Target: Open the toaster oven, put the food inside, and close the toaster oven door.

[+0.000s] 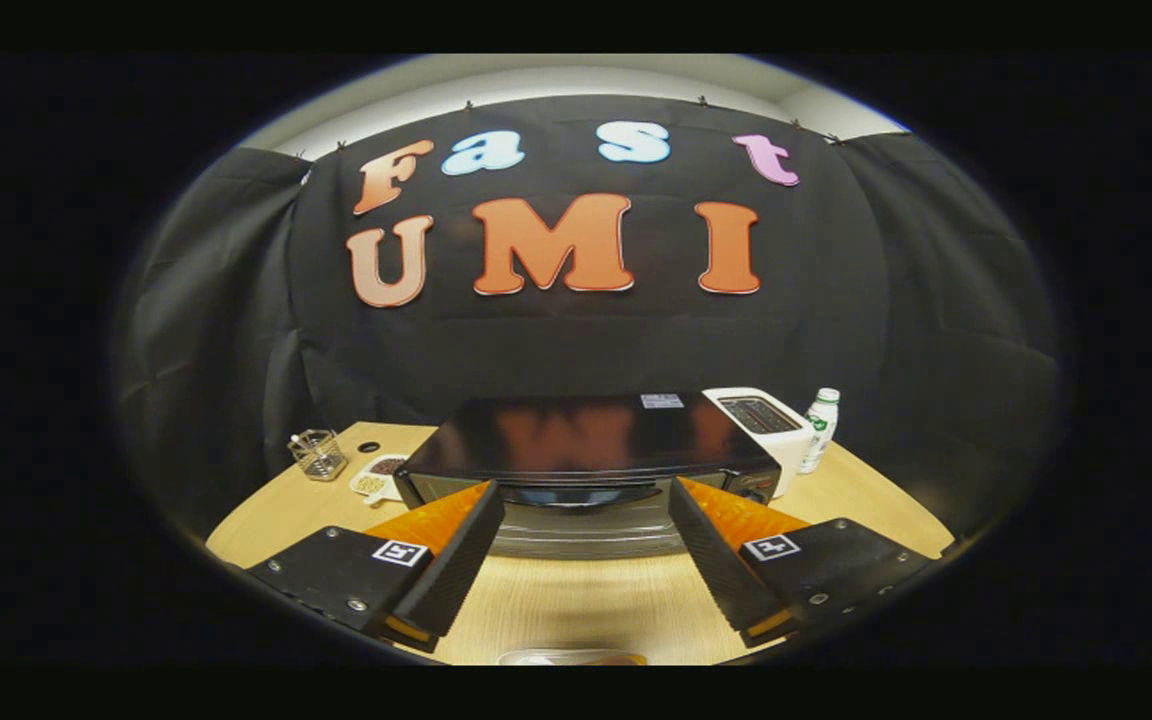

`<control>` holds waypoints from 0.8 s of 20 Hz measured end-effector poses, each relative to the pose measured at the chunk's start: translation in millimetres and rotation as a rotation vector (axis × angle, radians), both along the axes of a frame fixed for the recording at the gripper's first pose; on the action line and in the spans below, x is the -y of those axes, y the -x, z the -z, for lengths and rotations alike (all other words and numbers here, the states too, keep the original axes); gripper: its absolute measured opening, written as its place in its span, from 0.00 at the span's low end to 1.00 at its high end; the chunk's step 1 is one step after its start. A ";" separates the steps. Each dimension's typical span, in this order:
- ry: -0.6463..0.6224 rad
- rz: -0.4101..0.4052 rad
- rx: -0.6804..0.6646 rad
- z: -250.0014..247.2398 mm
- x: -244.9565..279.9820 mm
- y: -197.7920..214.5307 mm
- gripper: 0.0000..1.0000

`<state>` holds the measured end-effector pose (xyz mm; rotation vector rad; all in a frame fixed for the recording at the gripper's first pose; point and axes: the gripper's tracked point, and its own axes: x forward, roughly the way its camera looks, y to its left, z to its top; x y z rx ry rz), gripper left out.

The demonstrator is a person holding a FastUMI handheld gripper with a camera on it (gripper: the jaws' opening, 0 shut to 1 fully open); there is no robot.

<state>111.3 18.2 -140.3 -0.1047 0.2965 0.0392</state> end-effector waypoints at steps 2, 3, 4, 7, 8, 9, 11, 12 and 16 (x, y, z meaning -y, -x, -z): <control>0.018 0.000 -0.022 12.3 -1.7 -9.4 0.99; 0.025 -0.002 -0.031 18.7 -3.0 -14.4 0.99; 0.032 -0.004 -0.039 23.2 -3.2 -19.7 0.99; 0.035 -0.004 -0.029 28.4 -6.3 -38.3 0.99; 0.030 -0.007 -0.026 29.0 -9.0 -45.5 0.99; 0.027 -0.010 -0.028 31.8 -10.6 -51.4 0.99; 0.016 -0.012 -0.038 35.4 -13.1 -60.8 0.99; 0.014 -0.011 -0.039 33.8 -13.7 -63.5 0.99; 0.014 -0.020 -0.065 36.5 -13.4 -58.8 0.98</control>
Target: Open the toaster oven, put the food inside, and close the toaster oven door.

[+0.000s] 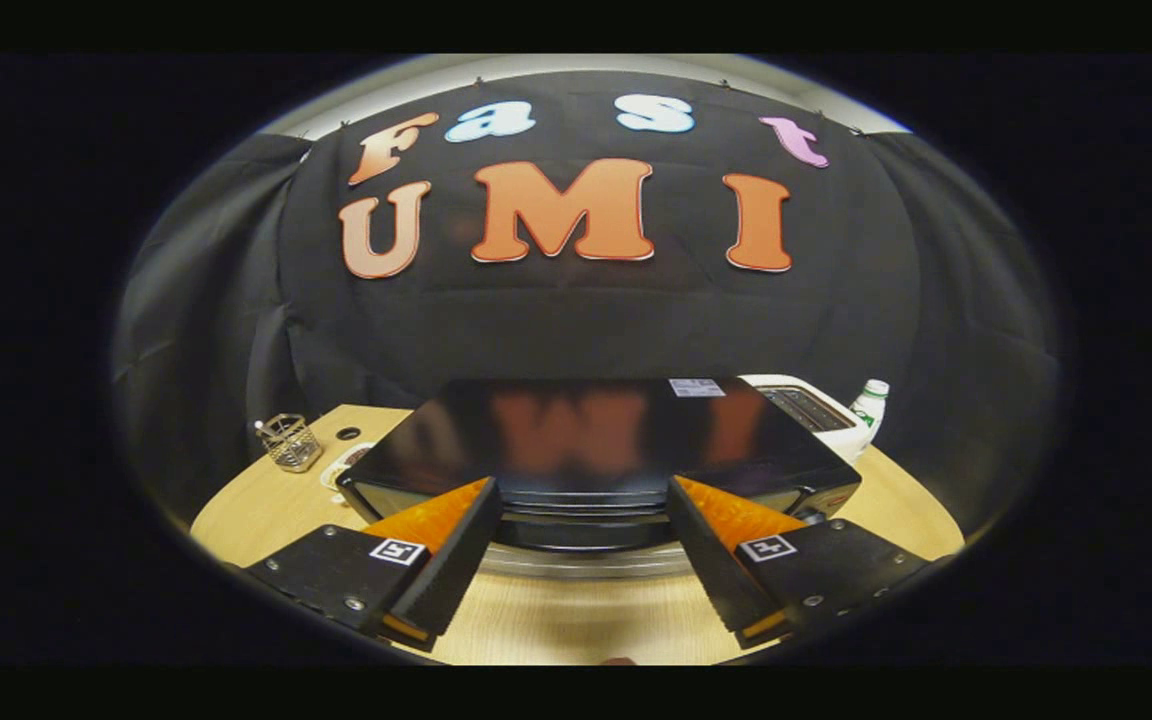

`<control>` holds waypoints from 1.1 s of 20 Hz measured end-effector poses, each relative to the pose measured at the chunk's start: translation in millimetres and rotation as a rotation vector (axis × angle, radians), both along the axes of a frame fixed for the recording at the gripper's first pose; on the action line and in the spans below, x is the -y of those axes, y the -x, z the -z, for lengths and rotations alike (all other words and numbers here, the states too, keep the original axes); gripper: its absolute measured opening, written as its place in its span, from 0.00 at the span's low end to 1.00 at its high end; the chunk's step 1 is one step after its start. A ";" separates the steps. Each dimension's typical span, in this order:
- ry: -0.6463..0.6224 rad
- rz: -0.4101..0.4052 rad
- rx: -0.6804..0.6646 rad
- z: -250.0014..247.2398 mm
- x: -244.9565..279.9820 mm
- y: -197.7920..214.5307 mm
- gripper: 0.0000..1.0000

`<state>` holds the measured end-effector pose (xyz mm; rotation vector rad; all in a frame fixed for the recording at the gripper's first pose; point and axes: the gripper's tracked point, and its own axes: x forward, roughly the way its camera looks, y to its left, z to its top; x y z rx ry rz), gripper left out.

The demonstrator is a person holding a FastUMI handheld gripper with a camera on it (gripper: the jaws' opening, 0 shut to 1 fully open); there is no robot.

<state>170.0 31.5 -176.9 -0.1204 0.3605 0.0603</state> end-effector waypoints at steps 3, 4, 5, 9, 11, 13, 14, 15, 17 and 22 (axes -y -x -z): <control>0.028 -0.006 -0.004 -0.3 0.9 10.2 0.99; 0.026 -0.004 -0.006 0.6 1.1 13.0 0.99; 0.026 -0.004 -0.002 0.7 1.6 16.2 0.99; 0.032 -0.010 0.015 3.6 2.3 36.1 0.99; 0.036 -0.017 0.013 7.6 3.6 48.7 0.99; 0.044 -0.023 0.009 12.7 4.6 62.1 0.99; 0.051 -0.025 0.008 15.2 5.1 68.2 0.99; 0.055 -0.025 0.007 18.2 6.3 75.0 0.99; 0.060 -0.034 0.006 25.1 7.1 85.7 0.99; 0.057 -0.045 -0.028 44.5 10.7 110.7 1.00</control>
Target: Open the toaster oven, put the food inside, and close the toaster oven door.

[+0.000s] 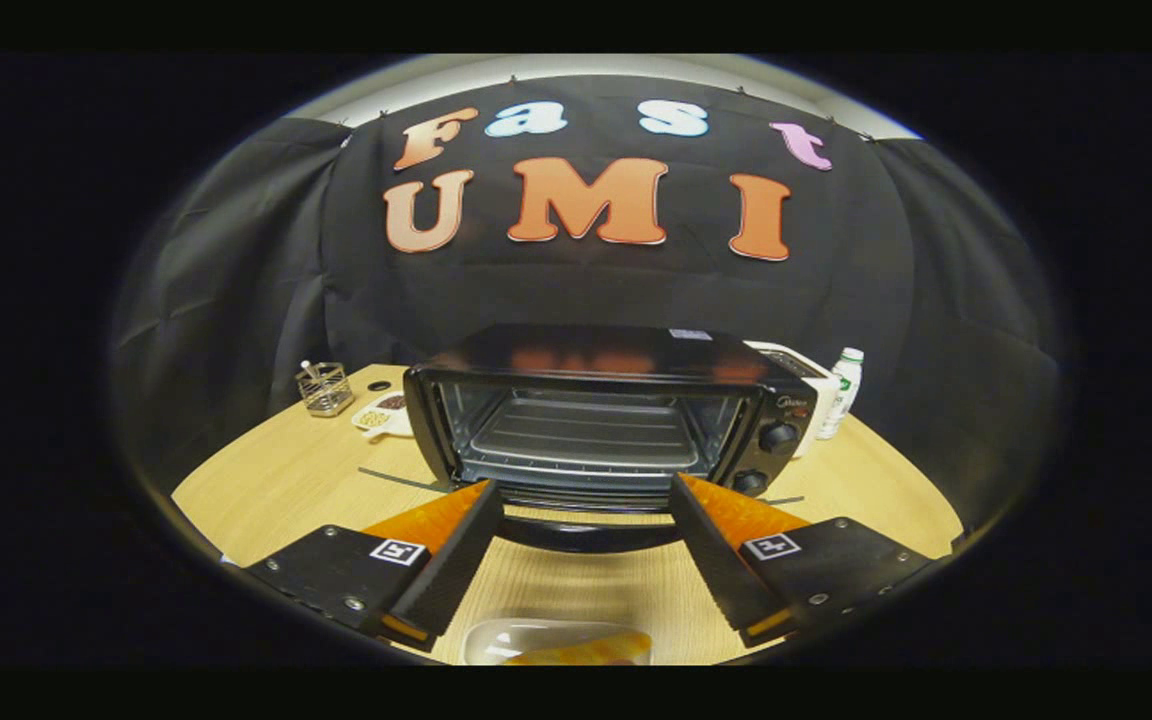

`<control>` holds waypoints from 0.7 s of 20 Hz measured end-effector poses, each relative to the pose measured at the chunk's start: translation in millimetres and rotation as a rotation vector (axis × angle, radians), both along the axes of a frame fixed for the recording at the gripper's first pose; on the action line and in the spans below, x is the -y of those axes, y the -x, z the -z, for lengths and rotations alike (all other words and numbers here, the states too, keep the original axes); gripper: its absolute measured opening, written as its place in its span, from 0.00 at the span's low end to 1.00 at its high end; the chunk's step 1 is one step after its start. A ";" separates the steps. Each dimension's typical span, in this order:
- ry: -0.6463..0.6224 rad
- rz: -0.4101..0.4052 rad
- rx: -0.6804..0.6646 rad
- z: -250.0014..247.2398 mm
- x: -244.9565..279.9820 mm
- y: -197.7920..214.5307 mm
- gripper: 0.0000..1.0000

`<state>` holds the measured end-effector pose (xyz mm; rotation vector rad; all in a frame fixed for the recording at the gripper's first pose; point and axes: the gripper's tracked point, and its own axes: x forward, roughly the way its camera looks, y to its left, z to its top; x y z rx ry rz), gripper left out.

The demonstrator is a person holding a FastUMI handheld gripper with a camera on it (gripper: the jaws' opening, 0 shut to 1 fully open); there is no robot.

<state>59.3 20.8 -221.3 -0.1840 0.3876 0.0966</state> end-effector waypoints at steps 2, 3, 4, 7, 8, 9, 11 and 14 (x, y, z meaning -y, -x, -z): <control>-0.004 0.006 -0.013 7.9 1.3 8.0 1.00; -0.002 0.006 -0.015 11.6 1.4 12.3 1.00; 0.000 0.006 -0.024 16.0 2.7 15.6 1.00; -0.003 0.006 -0.058 31.1 3.2 26.0 1.00; -0.014 0.005 -0.073 37.3 3.2 29.1 1.00; -0.034 0.004 -0.091 42.3 2.8 30.8 1.00; -0.083 0.008 -0.127 52.4 1.9 34.4 1.00; -0.063 0.036 -0.164 74.8 5.6 34.5 1.00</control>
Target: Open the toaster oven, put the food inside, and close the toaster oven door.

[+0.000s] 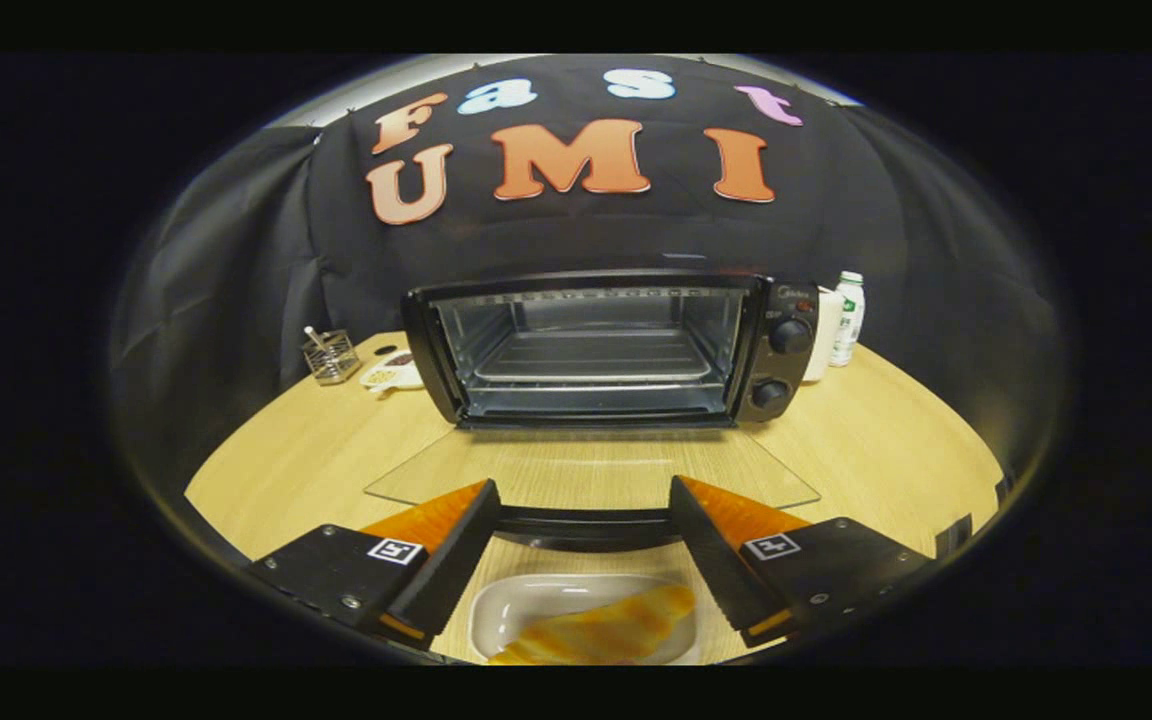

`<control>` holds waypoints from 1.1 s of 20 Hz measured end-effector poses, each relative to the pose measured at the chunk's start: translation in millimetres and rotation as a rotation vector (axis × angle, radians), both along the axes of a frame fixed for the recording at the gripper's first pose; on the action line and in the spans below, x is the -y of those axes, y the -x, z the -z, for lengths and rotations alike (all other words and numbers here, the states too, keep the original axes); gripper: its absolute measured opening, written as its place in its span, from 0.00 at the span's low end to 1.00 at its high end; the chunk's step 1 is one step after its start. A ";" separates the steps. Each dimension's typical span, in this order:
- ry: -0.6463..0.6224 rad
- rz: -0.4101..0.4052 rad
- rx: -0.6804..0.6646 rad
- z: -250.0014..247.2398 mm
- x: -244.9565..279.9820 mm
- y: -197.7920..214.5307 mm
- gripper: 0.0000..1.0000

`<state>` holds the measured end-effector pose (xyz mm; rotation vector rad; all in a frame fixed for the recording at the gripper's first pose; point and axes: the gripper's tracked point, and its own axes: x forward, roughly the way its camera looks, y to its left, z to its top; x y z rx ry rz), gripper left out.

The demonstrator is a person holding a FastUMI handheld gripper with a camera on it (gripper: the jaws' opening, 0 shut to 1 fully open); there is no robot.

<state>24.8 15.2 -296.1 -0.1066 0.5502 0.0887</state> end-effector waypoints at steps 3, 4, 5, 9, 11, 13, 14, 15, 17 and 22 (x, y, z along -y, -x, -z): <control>0.016 -0.011 -0.043 17.5 -5.4 3.0 1.00; 0.019 -0.012 -0.056 23.2 -5.7 4.3 1.00; 0.023 -0.010 -0.067 28.4 -4.7 5.2 1.00; 0.031 0.000 -0.064 31.0 -3.5 5.0 1.00; 0.032 0.012 -0.052 29.2 -2.9 4.6 1.00; 0.017 0.041 -0.039 23.1 -2.7 5.2 1.00; 0.012 0.047 -0.039 19.6 -3.8 8.2 1.00; 0.023 0.051 -0.025 12.6 -4.3 10.5 1.00; 0.069 0.078 0.016 -6.4 2.8 15.9 1.00; 0.045 0.143 0.077 -40.7 6.2 47.2 1.00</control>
